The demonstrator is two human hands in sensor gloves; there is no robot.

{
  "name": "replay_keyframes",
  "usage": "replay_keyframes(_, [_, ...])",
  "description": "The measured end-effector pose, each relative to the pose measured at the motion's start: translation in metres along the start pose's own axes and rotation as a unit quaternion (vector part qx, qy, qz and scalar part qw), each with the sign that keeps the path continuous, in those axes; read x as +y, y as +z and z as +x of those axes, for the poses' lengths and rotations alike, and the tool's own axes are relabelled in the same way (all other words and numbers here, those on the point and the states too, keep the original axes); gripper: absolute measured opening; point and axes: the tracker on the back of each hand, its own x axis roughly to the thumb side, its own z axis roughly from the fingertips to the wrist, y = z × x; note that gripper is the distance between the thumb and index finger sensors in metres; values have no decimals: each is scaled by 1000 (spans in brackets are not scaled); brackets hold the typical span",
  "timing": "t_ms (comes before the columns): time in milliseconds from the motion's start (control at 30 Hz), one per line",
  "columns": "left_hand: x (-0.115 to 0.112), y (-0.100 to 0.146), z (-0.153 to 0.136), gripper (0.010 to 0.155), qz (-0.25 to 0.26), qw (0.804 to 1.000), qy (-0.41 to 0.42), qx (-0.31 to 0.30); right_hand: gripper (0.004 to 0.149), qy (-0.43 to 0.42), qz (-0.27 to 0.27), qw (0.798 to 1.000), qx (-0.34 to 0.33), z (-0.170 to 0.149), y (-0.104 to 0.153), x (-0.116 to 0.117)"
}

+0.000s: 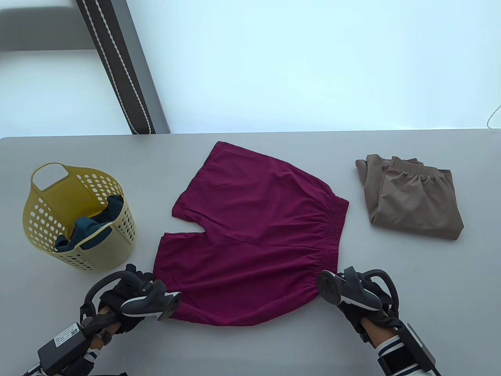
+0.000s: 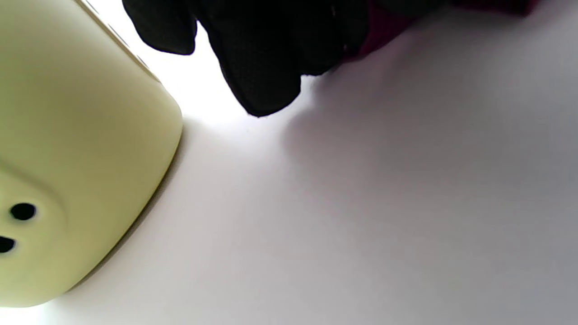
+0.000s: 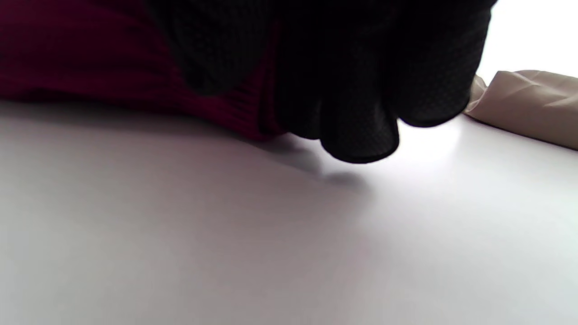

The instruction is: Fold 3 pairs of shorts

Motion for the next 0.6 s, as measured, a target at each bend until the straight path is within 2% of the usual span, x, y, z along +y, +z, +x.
replay_keyframes(100, [3, 3, -4, 39, 6, 1000, 15, -6, 51, 3, -21, 1000, 12, -8, 2, -7])
replay_keyframes(200, [8, 7, -9, 39, 10, 999, 45, -20, 47, -18, -24, 1000, 9, -13, 4, -14])
replay_keyframes(367, [24, 25, -21, 38, 9, 990, 115, -81, 43, -67, 37, 997, -20, -32, 13, -32])
replay_keyframes(467, [39, 42, -28, 37, 0, 973, 172, -157, 43, -112, 98, 988, -39, -53, 21, -44])
replay_keyframes(600, [71, 76, -48, 35, 81, 937, 249, -230, 44, -222, 80, 970, -57, -84, 36, -64])
